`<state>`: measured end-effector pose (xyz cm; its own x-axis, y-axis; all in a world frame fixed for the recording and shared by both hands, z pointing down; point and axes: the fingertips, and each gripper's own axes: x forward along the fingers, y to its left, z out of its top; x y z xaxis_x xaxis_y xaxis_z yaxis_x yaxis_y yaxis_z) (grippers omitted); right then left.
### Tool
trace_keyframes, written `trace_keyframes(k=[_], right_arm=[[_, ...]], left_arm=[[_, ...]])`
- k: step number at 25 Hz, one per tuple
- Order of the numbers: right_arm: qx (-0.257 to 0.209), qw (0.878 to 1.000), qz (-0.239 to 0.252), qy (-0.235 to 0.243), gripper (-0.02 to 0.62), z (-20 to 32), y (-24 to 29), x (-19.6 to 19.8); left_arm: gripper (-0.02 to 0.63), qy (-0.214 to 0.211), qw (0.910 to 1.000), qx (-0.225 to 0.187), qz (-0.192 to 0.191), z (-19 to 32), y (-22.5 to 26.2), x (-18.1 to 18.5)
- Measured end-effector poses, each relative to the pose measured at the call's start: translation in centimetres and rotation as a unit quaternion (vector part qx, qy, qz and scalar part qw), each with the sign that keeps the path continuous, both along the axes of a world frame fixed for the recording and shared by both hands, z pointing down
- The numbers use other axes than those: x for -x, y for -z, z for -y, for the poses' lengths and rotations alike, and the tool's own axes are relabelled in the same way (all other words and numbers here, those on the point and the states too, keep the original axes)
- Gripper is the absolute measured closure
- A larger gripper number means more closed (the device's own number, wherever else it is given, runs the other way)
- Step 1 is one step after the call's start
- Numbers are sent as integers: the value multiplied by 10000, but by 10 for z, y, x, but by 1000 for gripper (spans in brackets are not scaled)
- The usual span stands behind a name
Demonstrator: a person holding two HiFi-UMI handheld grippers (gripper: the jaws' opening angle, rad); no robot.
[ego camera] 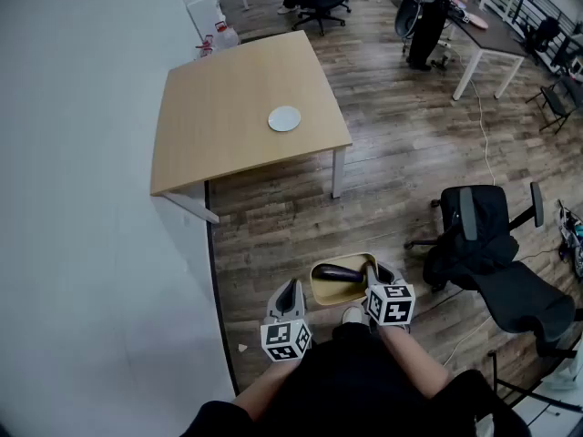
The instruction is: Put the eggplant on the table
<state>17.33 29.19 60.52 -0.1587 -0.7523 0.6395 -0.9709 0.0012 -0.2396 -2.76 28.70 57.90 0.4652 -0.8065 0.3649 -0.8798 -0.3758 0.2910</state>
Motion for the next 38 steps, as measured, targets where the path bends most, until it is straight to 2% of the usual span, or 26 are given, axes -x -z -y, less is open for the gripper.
trace_keyframes(k=[7,17,23,31,38], right_arm=[[-196,9997,97,-136,532,-2,2,-20],[-316,9995,84,-26,532,-4,-13,-66],[-209,9995,236,37,532,7,-24,-68],[6,9998,170,51,532,45,-41,-67],[168,9998,75,-47,532,122,-47,-59]], left_arm=[[586,81,9998,-203,-23,-5,11,-15],[586,439,9982,-373,163,-13,11,-38],[586,474,9979,-397,208,1,16,-44],[586,408,9988,-280,29,48,0,-48],[586,106,9997,-182,-85,126,-5,-51]])
